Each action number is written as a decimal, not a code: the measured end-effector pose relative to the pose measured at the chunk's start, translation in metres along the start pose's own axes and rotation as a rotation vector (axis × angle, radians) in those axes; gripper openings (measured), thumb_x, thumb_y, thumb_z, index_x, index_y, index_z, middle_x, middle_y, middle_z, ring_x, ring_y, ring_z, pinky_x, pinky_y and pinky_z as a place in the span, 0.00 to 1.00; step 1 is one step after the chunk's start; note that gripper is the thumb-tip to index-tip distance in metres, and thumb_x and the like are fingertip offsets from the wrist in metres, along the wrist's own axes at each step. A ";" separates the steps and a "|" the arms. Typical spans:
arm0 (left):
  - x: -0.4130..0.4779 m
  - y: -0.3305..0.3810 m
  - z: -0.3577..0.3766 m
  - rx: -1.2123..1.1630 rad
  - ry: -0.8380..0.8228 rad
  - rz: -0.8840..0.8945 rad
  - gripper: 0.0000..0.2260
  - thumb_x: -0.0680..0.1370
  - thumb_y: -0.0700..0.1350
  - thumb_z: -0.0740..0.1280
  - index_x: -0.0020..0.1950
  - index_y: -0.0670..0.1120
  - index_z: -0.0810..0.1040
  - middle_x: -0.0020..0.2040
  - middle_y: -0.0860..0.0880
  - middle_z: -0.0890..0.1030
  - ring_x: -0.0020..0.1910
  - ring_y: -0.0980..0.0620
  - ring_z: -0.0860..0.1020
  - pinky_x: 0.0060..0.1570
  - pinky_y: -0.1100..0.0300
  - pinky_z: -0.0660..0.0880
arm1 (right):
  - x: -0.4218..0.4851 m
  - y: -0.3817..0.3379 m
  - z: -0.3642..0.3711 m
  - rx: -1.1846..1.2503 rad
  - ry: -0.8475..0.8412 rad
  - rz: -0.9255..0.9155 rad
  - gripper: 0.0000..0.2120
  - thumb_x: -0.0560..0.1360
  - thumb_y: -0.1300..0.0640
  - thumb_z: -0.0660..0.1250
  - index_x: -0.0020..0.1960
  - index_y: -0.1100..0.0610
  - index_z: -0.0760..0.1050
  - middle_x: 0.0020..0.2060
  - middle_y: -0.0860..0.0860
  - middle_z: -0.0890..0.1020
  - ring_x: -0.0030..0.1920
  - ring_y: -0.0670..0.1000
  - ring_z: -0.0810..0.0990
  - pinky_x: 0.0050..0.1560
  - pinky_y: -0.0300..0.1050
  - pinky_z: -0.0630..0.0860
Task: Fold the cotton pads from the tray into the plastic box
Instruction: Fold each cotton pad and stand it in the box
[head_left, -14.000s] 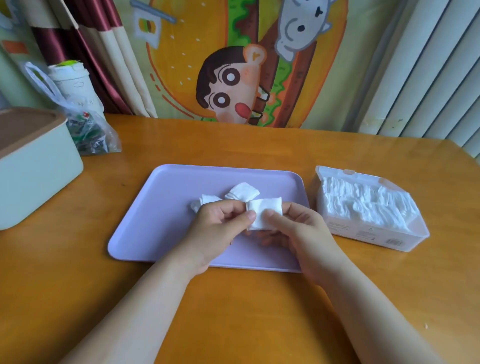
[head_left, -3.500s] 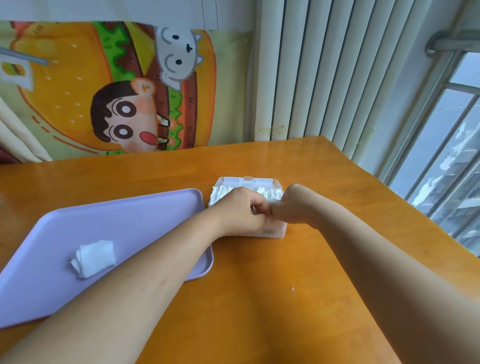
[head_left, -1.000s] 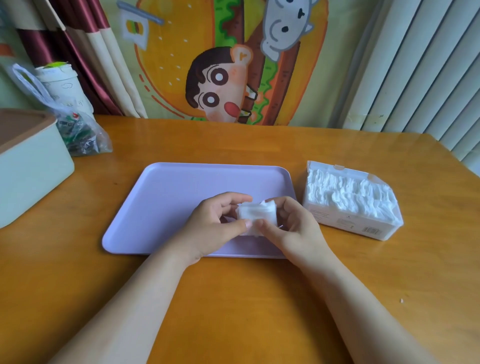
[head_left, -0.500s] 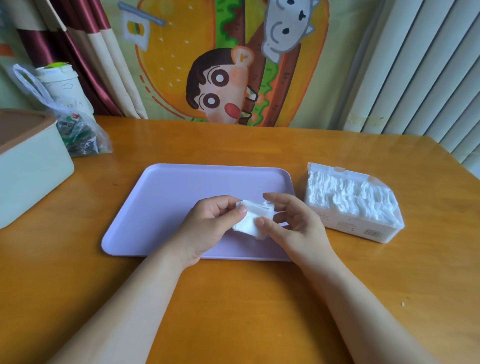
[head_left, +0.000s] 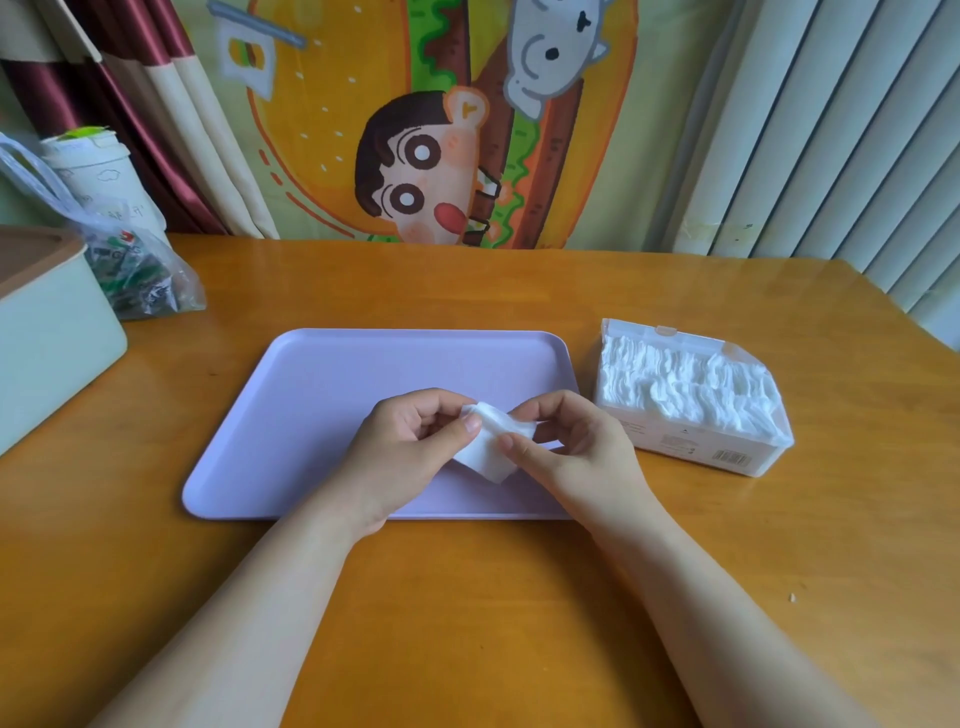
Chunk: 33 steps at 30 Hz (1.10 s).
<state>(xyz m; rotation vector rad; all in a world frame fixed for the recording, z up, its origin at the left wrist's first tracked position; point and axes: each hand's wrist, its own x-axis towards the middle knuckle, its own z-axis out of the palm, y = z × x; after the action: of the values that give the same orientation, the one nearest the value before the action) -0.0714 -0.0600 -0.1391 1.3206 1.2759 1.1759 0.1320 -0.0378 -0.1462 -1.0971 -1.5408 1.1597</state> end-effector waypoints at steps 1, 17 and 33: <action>0.000 0.000 0.000 -0.003 0.008 0.000 0.06 0.82 0.42 0.71 0.52 0.51 0.87 0.51 0.43 0.87 0.52 0.45 0.84 0.64 0.42 0.77 | 0.000 0.000 0.000 -0.014 0.012 -0.005 0.07 0.75 0.62 0.79 0.49 0.56 0.82 0.46 0.48 0.87 0.42 0.45 0.84 0.40 0.36 0.77; -0.001 0.001 0.002 0.006 0.018 0.006 0.09 0.82 0.38 0.71 0.59 0.49 0.84 0.52 0.48 0.88 0.55 0.49 0.86 0.61 0.56 0.80 | 0.002 0.004 -0.002 0.127 0.179 -0.018 0.03 0.78 0.59 0.77 0.50 0.56 0.84 0.47 0.54 0.88 0.50 0.59 0.86 0.57 0.67 0.82; 0.006 -0.012 0.025 0.806 0.117 0.027 0.10 0.75 0.60 0.72 0.48 0.56 0.78 0.54 0.61 0.74 0.57 0.53 0.70 0.58 0.55 0.71 | 0.001 -0.003 -0.002 0.144 0.288 0.058 0.07 0.80 0.62 0.72 0.56 0.54 0.83 0.41 0.50 0.88 0.43 0.53 0.89 0.58 0.62 0.84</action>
<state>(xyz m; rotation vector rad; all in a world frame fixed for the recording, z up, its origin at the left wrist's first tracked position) -0.0482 -0.0540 -0.1532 1.8490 1.9324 0.7706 0.1334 -0.0366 -0.1424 -1.1614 -1.1930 1.0810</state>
